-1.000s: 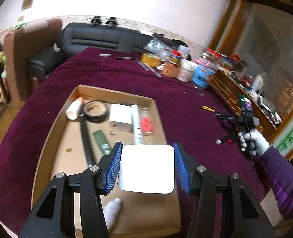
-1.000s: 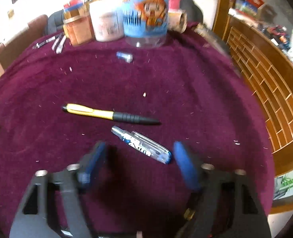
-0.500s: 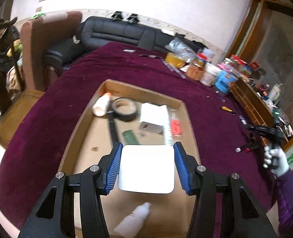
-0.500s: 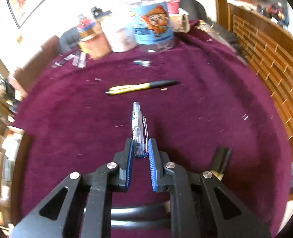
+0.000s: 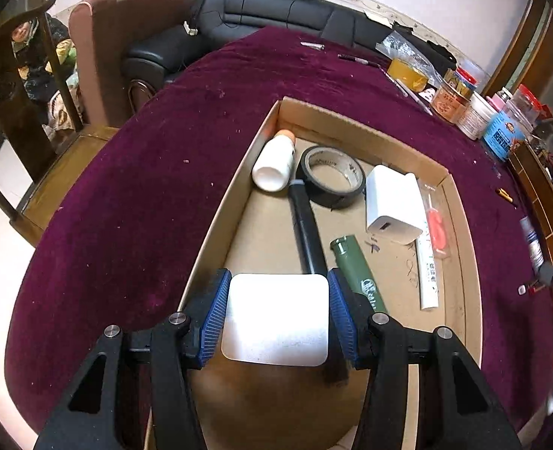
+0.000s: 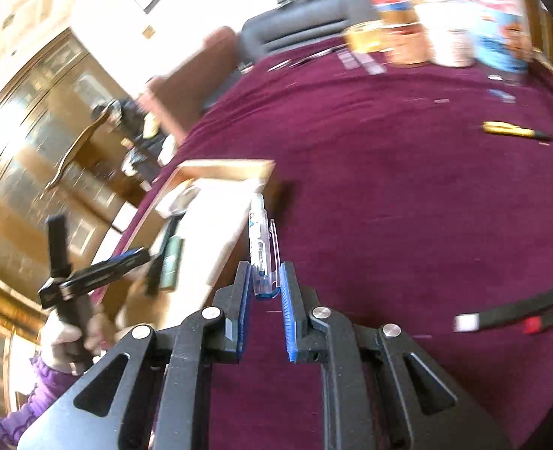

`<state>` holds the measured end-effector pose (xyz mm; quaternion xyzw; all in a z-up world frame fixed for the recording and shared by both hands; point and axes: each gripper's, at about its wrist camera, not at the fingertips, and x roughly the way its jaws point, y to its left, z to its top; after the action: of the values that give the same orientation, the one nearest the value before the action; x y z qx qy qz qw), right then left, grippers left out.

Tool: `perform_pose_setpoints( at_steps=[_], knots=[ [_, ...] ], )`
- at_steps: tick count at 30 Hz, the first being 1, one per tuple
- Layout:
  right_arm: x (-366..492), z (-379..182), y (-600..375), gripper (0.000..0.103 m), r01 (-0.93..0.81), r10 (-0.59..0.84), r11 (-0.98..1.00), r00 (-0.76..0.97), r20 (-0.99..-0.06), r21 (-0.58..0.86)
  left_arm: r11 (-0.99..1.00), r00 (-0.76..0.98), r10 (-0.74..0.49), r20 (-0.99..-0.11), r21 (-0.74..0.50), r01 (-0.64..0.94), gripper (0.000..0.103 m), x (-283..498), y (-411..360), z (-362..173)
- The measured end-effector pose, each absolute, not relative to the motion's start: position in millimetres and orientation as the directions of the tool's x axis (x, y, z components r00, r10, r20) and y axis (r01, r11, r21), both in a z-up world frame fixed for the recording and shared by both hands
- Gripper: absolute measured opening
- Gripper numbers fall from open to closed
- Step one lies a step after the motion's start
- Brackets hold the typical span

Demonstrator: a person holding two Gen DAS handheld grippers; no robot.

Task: Organize rigid objects
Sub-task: 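Release the charger into the box with the left gripper while the right drops the silver pen there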

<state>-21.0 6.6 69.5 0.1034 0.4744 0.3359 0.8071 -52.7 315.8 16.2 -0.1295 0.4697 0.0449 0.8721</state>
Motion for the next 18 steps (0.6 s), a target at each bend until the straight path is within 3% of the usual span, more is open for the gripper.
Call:
perform_pose_setpoints(
  at_steps=[6, 9, 12, 15, 18],
  knots=[
    [-27, 51, 87, 0.013, -0.513, 0.611, 0.738, 0.235, -0.756, 0.438, 0.959, 0.67, -0.071, -0.739, -0.235, -0.156, 0.048, -98, 313, 50],
    [-31, 39, 117, 0.013, -0.533, 0.555, 0.755, 0.208, -0.805, 0.383, 0.943, 0.718, -0.112, -0.687, -0.302, -0.142, 0.058, -127, 319, 64],
    [-29, 29, 133, 0.014, -0.531, 0.467, 0.796, 0.235, -0.852, 0.29, 0.933, 0.759, -0.128, -0.638, -0.336, -0.126, 0.06, -152, 323, 73],
    [-29, 30, 132, 0.017, -0.534, 0.468, 0.798, 0.257, -0.845, 0.28, 0.918, 0.791, -0.151, -0.592, -0.381, -0.11, 0.061, -165, 331, 76],
    [-37, 39, 112, 0.018, -0.527, 0.534, 0.783, 0.298, -0.791, 0.331, 0.914, 0.817, -0.099, -0.569, -0.375, -0.151, 0.061, -178, 344, 75]
  ],
)
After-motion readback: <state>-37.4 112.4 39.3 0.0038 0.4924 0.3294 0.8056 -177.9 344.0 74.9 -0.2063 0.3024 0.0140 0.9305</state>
